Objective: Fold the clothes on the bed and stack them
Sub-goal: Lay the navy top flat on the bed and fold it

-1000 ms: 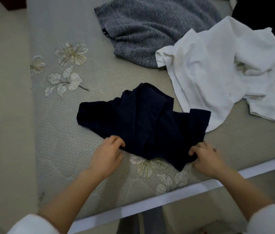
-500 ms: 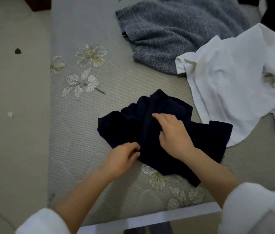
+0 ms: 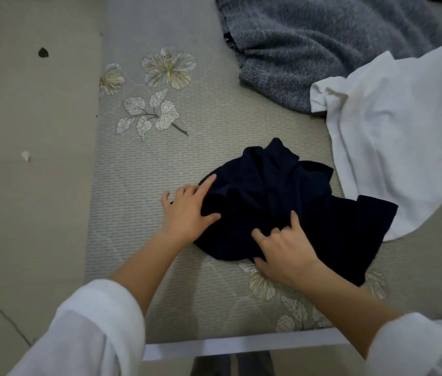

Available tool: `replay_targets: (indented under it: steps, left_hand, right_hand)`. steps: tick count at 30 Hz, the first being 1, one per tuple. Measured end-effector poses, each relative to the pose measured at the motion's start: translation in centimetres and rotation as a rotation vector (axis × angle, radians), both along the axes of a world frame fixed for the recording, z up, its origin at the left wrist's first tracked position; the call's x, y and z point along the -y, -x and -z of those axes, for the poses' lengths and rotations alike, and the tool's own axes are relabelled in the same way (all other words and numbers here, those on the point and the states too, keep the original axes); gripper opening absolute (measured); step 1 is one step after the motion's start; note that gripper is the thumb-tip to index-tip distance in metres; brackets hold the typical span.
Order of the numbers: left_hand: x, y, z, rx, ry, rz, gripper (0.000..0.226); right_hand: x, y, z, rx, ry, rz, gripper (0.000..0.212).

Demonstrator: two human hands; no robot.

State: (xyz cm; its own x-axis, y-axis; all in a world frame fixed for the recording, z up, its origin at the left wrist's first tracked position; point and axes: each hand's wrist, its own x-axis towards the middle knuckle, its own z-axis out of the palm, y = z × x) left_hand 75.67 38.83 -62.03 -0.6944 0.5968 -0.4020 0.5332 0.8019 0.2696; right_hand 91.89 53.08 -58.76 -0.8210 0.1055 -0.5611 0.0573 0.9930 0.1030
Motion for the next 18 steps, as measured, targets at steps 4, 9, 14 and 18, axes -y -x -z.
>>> replay_targets:
  steps: [4,9,14,18]
  left_hand:
    - [-1.6,0.4,-0.5,0.031,-0.071,-0.118,0.02]
    - [-1.5,2.9,-4.8,0.548,-0.628,-0.999,0.017]
    - [1.6,5.5,-10.8,0.775,-0.901,-1.192,0.011]
    - [2.4,4.5,-17.6,0.729,-0.952,-1.051,0.017]
  right_hand:
    - [0.9,0.2,-0.5,0.04,0.063,0.082,0.021]
    - [-2.0,-0.2,-3.3,-0.356,0.293,0.657,0.023]
    - [-5.6,-2.9,-9.4,-0.779,0.526,1.14,0.028]
    - [-5.9,-3.2,-15.3,-0.98,0.559,1.202,0.026]
